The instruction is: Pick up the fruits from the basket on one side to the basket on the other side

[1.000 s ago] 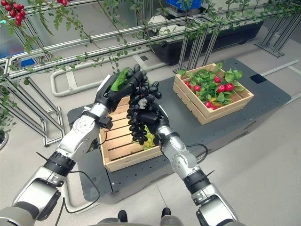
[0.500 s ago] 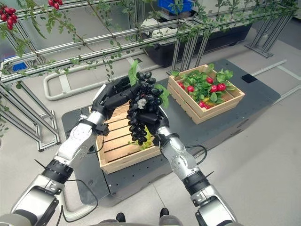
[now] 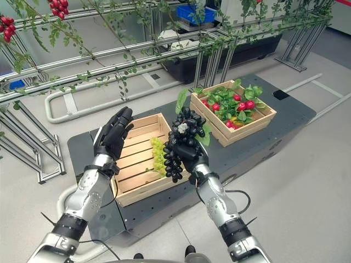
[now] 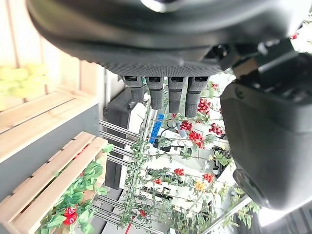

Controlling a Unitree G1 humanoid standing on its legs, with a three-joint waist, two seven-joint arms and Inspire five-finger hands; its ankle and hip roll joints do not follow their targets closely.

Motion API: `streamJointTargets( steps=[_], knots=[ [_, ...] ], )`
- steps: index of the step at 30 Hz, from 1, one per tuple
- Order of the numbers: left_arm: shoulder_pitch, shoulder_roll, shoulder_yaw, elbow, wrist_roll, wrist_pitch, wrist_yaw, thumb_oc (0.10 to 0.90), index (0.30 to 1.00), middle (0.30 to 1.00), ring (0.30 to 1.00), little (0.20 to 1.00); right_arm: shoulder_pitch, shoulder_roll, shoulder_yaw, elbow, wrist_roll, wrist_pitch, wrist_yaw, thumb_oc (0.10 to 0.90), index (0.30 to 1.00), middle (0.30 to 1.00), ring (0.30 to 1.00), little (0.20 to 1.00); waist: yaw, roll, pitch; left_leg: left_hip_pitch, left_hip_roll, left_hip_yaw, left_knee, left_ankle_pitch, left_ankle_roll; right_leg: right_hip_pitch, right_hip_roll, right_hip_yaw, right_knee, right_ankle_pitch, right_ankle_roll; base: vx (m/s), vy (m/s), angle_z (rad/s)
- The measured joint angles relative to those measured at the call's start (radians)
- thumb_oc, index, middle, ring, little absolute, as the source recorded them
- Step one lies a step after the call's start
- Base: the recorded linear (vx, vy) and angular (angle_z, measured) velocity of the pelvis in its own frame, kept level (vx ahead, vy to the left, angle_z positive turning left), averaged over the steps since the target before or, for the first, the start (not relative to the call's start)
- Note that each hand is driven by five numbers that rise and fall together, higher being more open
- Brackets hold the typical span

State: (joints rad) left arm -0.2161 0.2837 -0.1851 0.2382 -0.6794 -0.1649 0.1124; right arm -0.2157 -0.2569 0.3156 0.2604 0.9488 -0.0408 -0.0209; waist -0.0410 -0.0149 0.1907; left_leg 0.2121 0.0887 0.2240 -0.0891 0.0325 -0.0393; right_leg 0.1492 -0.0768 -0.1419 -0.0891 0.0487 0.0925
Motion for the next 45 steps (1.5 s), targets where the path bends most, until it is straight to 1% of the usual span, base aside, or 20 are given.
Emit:
streamJointTargets(
  steps=[5,12,14,16,21,24,29,32,33,34,35,36,37,38,39,40,42,43,44,45],
  knots=[
    [0.092,-0.003,-0.002,0.003,0.09,-0.07,0.003,0.8,0.9,0.9,0.9,0.9,0.089,-0.009,-0.055,-0.002,-0.001,-0.001,0.0,0.4,0.3,0.3,0.3,0.3,0.0,0.001,-0.007,0.0,0.001,0.006,0.0,0.0,-0.001,-0.003,0.001,0.004,0.0,0.002,-0.001,0.01,-0.043,-0.03],
    [0.203,-0.006,-0.003,0.059,0.111,-0.07,0.0,0.8,0.9,0.9,0.9,0.9,0.214,-0.01,-0.129,-0.013,0.001,-0.027,0.017,0.4,0.3,0.3,0.3,0.3,-0.004,0.0,-0.022,-0.007,0.003,0.028,-0.001,0.0,0.0,-0.021,0.003,0.026,0.0,0.005,-0.002,0.01,-0.056,-0.09],
    [0.263,-0.022,-0.002,0.066,0.084,-0.07,-0.001,0.8,0.9,0.9,0.9,0.9,0.272,0.002,-0.153,-0.023,0.001,-0.049,0.037,0.4,0.3,0.3,0.3,0.3,-0.027,-0.003,-0.024,-0.01,0.004,0.029,-0.001,-0.001,0.0,-0.024,0.005,0.028,-0.001,0.005,-0.002,0.0,-0.077,-0.02],
    [0.284,-0.033,-0.004,0.073,0.076,-0.069,-0.004,0.8,0.9,0.9,0.9,0.9,0.3,0.003,-0.167,-0.03,0.001,-0.055,0.038,0.4,0.3,0.3,0.3,0.3,-0.034,-0.005,-0.024,-0.015,0.005,0.034,-0.007,0.0,-0.001,-0.033,0.005,0.033,-0.004,0.008,-0.001,-0.01,-0.057,-0.07],
    [0.295,-0.027,-0.001,0.072,0.076,-0.069,-0.056,0.8,0.9,0.9,0.9,0.9,0.336,-0.002,-0.196,-0.033,0.001,-0.071,0.046,0.4,0.3,0.3,0.3,0.3,-0.052,-0.008,-0.026,-0.014,0.005,0.057,-0.007,-0.001,0.0,-0.043,0.007,0.055,-0.004,0.014,-0.001,-0.01,-0.052,-0.12],
    [0.287,-0.023,0.0,0.072,0.07,-0.07,-0.067,0.8,0.9,0.9,0.9,0.9,0.342,-0.003,-0.204,-0.034,0.002,-0.092,0.047,0.4,0.3,0.3,0.3,0.3,-0.083,-0.009,-0.027,-0.019,0.005,0.063,-0.007,0.0,0.0,-0.05,0.006,0.058,-0.004,0.018,0.0,0.0,-0.099,-0.07],
    [0.279,-0.026,0.0,0.072,0.035,-0.07,-0.062,0.8,0.9,0.9,0.9,0.9,0.34,-0.006,-0.241,-0.045,0.002,-0.095,0.051,0.4,0.3,0.3,0.3,0.3,-0.103,-0.009,-0.027,-0.012,0.009,0.083,-0.006,-0.001,0.001,-0.051,0.014,0.083,-0.004,0.019,-0.002,0.01,-0.077,-0.09],
    [0.276,-0.037,-0.002,0.072,0.021,-0.07,-0.06,0.8,0.9,0.9,0.9,0.9,0.341,-0.008,-0.245,-0.055,0.001,-0.095,0.064,0.4,0.3,0.3,0.3,0.3,-0.102,-0.011,-0.028,-0.014,0.015,0.077,0.015,-0.001,-0.001,-0.053,0.026,0.095,-0.004,0.018,-0.01,-0.06,-0.064,-0.13],
    [0.275,-0.039,-0.002,0.072,0.015,-0.07,-0.059,0.8,0.9,0.9,0.9,0.9,0.341,-0.008,-0.245,-0.06,0.001,-0.094,0.074,0.4,0.3,0.3,0.3,0.3,-0.097,-0.017,-0.026,-0.023,0.012,0.055,0.042,-0.004,-0.002,-0.055,0.025,0.106,-0.004,0.017,-0.02,-0.13,0.147,-0.21],
    [0.274,-0.039,-0.002,0.073,0.012,-0.07,-0.055,0.8,0.9,0.9,0.9,0.9,0.341,-0.013,-0.245,-0.063,0.001,-0.091,0.086,0.4,0.3,0.3,0.3,0.3,-0.089,-0.029,-0.026,-0.045,0.006,-0.013,0.087,-0.016,0.009,-0.057,0.017,0.142,-0.004,0.018,-0.024,-0.12,0.179,-0.31],
    [0.274,-0.042,-0.002,0.075,0.006,-0.071,-0.05,0.8,0.9,0.9,0.9,0.9,0.339,-0.022,-0.245,-0.068,0.001,-0.088,0.091,0.4,0.3,0.3,0.3,0.3,-0.079,-0.03,-0.027,-0.052,-0.002,-0.07,0.106,-0.024,0.019,-0.057,0.018,0.166,-0.002,0.025,-0.029,-0.14,0.205,-0.67],
    [0.28,-0.05,-0.003,0.081,-0.004,-0.093,-0.024,0.8,0.9,0.9,0.9,0.9,0.318,-0.046,-0.232,-0.071,0.002,-0.083,0.099,0.4,0.3,0.3,0.3,0.3,-0.051,-0.041,-0.025,-0.072,-0.063,-0.249,0.112,-0.074,0.037,-0.081,0.009,0.24,0.001,0.035,-0.02,-0.12,0.165,-1.37],
    [0.278,-0.054,-0.003,0.083,-0.005,-0.114,-0.001,0.8,0.9,0.9,0.9,0.9,0.28,-0.074,-0.223,-0.071,0.002,-0.08,0.117,0.4,0.3,0.3,0.3,0.3,-0.018,-0.041,-0.025,-0.076,-0.153,-0.395,0.059,-0.084,0.06,-0.126,0.001,0.321,0.001,0.059,-0.011,-0.1,0.141,-1.52],
    [0.276,-0.056,0.002,0.081,-0.004,-0.118,0.005,0.8,0.9,0.9,0.9,0.9,0.259,-0.084,-0.223,-0.071,0.002,-0.079,0.123,0.4,0.3,0.3,0.3,0.3,-0.005,-0.03,-0.028,-0.083,-0.178,-0.423,0.046,-0.088,0.066,-0.147,0.003,0.338,0.002,0.065,-0.01,-0.1,0.185,-1.64],
    [0.267,-0.063,0.013,0.08,-0.004,-0.118,0.021,0.8,0.9,0.9,0.9,0.9,0.23,-0.094,-0.227,-0.067,0.002,-0.078,0.124,0.4,0.3,0.3,0.3,0.3,0.004,-0.007,-0.025,-0.097,-0.191,-0.428,0.037,-0.029,0.11,-0.167,0.026,0.354,0.003,0.082,0.008,-0.08,0.21,-1.08],
    [0.264,-0.063,0.022,0.083,-0.004,-0.118,0.027,0.8,0.9,0.9,0.9,0.9,0.228,-0.085,-0.226,-0.061,0.002,-0.078,0.123,0.4,0.3,0.3,0.3,0.3,0.005,-0.017,-0.024,-0.099,-0.191,-0.402,0.046,-0.026,0.114,-0.164,0.025,0.35,0.004,0.084,0.012,-0.13,0.307,-0.88],
    [0.25,-0.059,0.036,0.082,-0.002,-0.124,0.033,0.8,0.9,0.9,0.9,0.9,0.249,-0.057,-0.235,-0.066,0.002,-0.079,0.123,0.4,0.3,0.3,0.3,0.3,-0.006,-0.067,-0.027,-0.097,-0.201,-0.381,0.044,-0.023,0.127,-0.171,0.013,0.349,0.002,0.085,0.019,-0.11,0.246,-0.37],
    [0.25,-0.057,0.036,0.082,-0.002,-0.127,0.033,0.8,0.9,0.9,0.9,0.9,0.254,-0.05,-0.236,-0.069,0.002,-0.081,0.123,0.4,0.3,0.3,0.3,0.3,-0.005,-0.075,-0.032,-0.098,-0.201,-0.371,0.04,-0.022,0.127,-0.182,0.009,0.348,0.0,0.08,0.02,-0.1,0.245,-0.43],
    [0.249,-0.053,0.037,0.083,-0.002,-0.127,0.034,0.8,0.9,0.9,0.9,0.9,0.257,-0.036,-0.233,-0.07,0.002,-0.081,0.124,0.4,0.3,0.3,0.3,0.3,-0.005,-0.076,-0.032,-0.103,-0.195,-0.354,0.024,-0.012,0.139,-0.198,0.01,0.341,0.011,0.076,0.013,-0.1,0.235,-0.38],
    [0.248,-0.049,0.036,0.083,-0.001,-0.128,0.034,0.8,0.9,0.9,0.9,0.9,0.265,-0.022,-0.232,-0.07,0.001,-0.081,0.124,0.4,0.3,0.3,0.3,0.3,-0.019,-0.078,-0.034,-0.094,-0.2,-0.345,0.009,-0.003,0.134,-0.192,0.003,0.317,0.022,0.078,0.019,-0.12,0.267,-0.38]
  ],
)
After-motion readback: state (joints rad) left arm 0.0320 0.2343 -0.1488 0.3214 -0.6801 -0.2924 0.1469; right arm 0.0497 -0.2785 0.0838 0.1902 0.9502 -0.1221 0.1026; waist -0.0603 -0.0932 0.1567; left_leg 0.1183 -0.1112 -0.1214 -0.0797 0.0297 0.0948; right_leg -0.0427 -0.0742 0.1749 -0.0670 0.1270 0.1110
